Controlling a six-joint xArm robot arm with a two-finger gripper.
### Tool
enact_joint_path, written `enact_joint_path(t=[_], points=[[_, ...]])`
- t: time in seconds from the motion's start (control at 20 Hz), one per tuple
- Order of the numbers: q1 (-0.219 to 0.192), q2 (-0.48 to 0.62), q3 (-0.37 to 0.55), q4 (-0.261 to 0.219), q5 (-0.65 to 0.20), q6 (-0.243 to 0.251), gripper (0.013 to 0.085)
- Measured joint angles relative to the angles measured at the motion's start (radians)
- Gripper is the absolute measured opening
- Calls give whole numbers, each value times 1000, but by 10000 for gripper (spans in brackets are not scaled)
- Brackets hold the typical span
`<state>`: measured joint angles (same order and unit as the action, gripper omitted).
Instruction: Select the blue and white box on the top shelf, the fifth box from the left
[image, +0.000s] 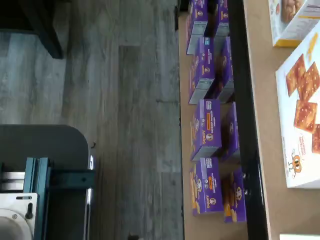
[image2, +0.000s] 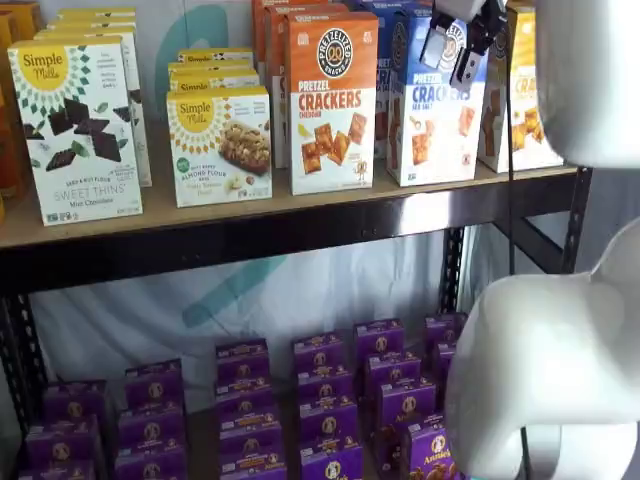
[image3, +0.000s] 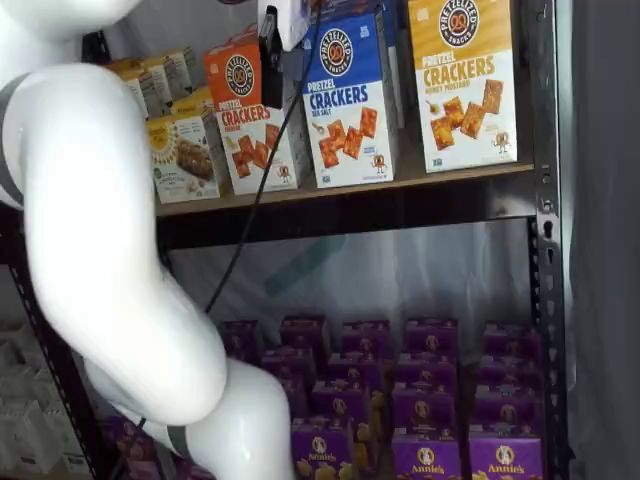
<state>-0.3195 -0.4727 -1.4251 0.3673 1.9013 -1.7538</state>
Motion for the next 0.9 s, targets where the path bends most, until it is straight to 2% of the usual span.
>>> enact_joint_path(t=[0.05,0.1,0.2,0.45,0.7,0.9], points=[[10,-4,4,-17,-10,3,850],[56,-24,26,-83,-51,17,850],[84,-40,47,-117,-82,32,850],[117,-63,79,-142,-118,54,850],[118,-65,75,-140,-142,57,850],[125,-61,52,-178,-182,52,850]])
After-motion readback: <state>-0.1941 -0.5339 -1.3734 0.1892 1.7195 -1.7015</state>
